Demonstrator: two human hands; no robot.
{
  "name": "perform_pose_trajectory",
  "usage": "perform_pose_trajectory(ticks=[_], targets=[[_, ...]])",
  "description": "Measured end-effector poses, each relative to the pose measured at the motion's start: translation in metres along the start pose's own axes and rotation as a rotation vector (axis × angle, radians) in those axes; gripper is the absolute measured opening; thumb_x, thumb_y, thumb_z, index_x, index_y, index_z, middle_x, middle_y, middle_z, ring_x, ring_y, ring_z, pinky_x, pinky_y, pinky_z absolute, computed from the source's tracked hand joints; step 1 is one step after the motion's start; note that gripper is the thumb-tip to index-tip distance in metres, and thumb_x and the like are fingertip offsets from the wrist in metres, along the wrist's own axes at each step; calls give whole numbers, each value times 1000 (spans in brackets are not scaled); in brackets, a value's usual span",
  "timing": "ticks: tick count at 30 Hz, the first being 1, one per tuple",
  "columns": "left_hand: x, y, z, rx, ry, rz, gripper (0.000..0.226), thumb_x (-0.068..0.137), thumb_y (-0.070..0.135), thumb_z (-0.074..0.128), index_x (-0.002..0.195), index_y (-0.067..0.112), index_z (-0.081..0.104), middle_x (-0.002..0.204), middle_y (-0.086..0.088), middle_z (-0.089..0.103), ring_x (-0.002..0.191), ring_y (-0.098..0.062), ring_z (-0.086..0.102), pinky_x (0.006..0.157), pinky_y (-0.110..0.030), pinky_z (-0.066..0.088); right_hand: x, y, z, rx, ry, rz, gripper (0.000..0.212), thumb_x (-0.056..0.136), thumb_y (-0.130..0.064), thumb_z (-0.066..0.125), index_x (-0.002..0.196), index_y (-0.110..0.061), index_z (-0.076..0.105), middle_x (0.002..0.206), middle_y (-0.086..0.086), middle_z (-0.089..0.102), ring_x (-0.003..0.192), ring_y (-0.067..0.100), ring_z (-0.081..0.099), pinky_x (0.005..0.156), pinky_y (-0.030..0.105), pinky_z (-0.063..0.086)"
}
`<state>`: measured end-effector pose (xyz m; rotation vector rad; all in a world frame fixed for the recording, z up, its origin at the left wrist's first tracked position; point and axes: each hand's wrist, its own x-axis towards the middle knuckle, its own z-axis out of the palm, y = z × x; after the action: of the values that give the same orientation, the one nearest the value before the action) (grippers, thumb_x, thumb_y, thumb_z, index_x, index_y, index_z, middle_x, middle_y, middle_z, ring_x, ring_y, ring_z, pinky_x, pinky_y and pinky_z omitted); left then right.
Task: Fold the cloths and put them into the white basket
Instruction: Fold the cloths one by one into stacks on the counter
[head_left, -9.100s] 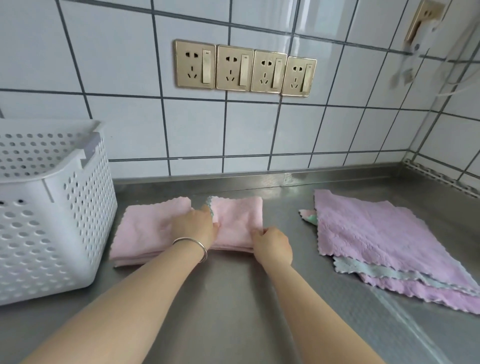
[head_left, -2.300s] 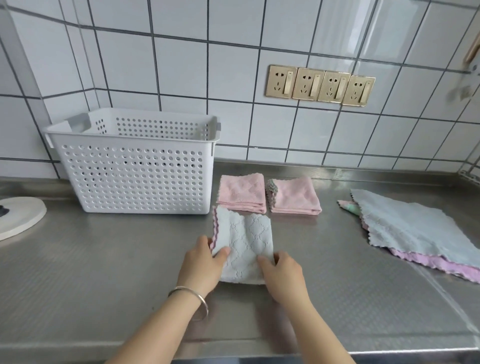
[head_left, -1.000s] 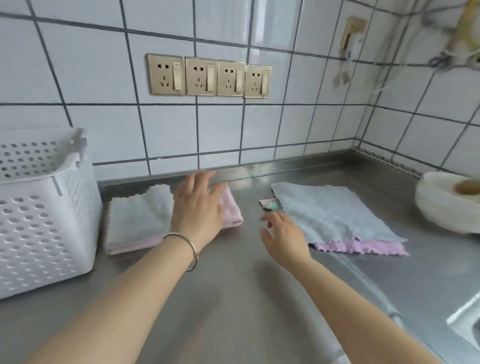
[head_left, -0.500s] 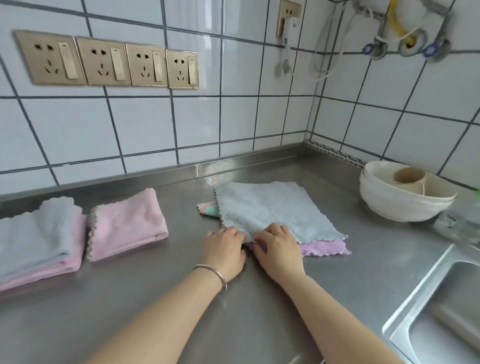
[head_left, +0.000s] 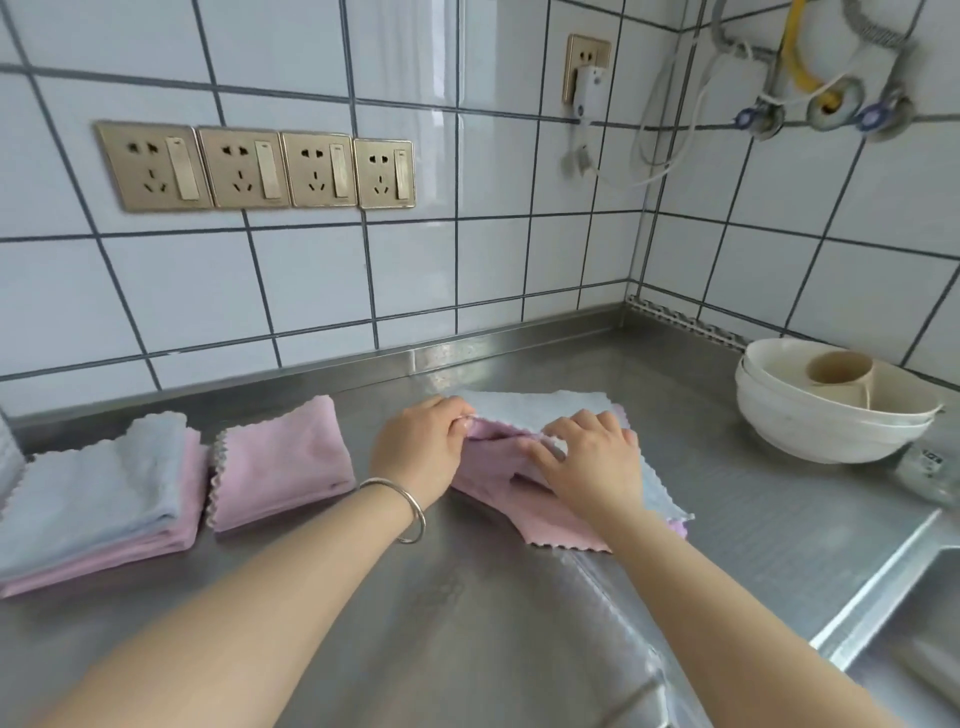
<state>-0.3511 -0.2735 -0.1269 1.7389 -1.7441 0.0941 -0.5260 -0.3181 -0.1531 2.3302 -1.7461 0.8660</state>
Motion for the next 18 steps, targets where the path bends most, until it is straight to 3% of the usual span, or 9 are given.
perform_pose_trajectory(ticks=[3, 6, 7, 9, 11, 13, 16, 18], targets=[[-1, 9, -20, -59, 15, 8, 19, 90, 22, 52, 100, 20, 68, 103, 0, 68, 96, -24, 61, 78, -31, 44, 0, -25, -17, -18, 4, -68, 71, 70, -72, 20, 95, -31, 71, 99, -7, 67, 104, 20, 54, 87, 32, 29], [-6, 20, -31, -101, 3, 43, 20, 90, 24, 51, 97, 21, 69, 100, 1, 68, 93, -24, 62, 79, -31, 46, -4, -41, -20, -95, 157, -170, 35, 74, -43, 47, 56, -21, 68, 59, -2, 64, 63, 26, 62, 62, 31, 43], [-7, 22, -34, -119, -2, 50, 23, 88, 27, 48, 96, 21, 69, 100, 1, 69, 93, -25, 62, 80, -33, 48, -6, -43, -22, -120, 136, -178, 21, 71, -29, 56, 55, -18, 65, 56, 0, 63, 59, 27, 61, 59, 30, 42], [-9, 21, -43, -161, 17, 39, 29, 84, 30, 43, 94, 21, 69, 101, 1, 69, 95, -26, 62, 83, -37, 49, -7, -37, -31, -124, 46, -108, 10, 75, -11, 57, 75, -15, 66, 74, 5, 68, 75, 30, 63, 66, 32, 35], [-8, 16, -53, -190, 61, -16, 24, 90, 24, 47, 97, 20, 69, 104, -1, 69, 97, -26, 62, 84, -35, 48, -6, -15, -36, -168, -12, -8, 20, 81, -9, 51, 94, -17, 64, 93, 4, 69, 92, 28, 62, 69, 31, 27], [-8, 10, -63, -224, 101, -76, 20, 92, 18, 51, 100, 18, 69, 105, -3, 69, 99, -24, 61, 82, -27, 45, -8, 10, -46, -204, -18, 80, 24, 83, -8, 50, 99, -19, 63, 98, 3, 70, 94, 28, 62, 68, 31, 29], [-6, 5, -86, -319, 168, -168, 19, 92, 17, 51, 100, 16, 68, 101, -3, 70, 93, -20, 60, 74, -21, 38, -6, 22, -74, -155, 65, 127, 31, 84, -5, 48, 106, -19, 65, 99, 7, 70, 92, 31, 62, 70, 32, 39], [-1, 2, -108, -385, 248, -233, 20, 93, 17, 50, 101, 14, 67, 99, -4, 69, 88, -18, 57, 72, -18, 34, 4, 12, -99, -73, 162, 125, 33, 85, -3, 47, 109, -18, 65, 100, 11, 70, 91, 33, 62, 68, 31, 37]])
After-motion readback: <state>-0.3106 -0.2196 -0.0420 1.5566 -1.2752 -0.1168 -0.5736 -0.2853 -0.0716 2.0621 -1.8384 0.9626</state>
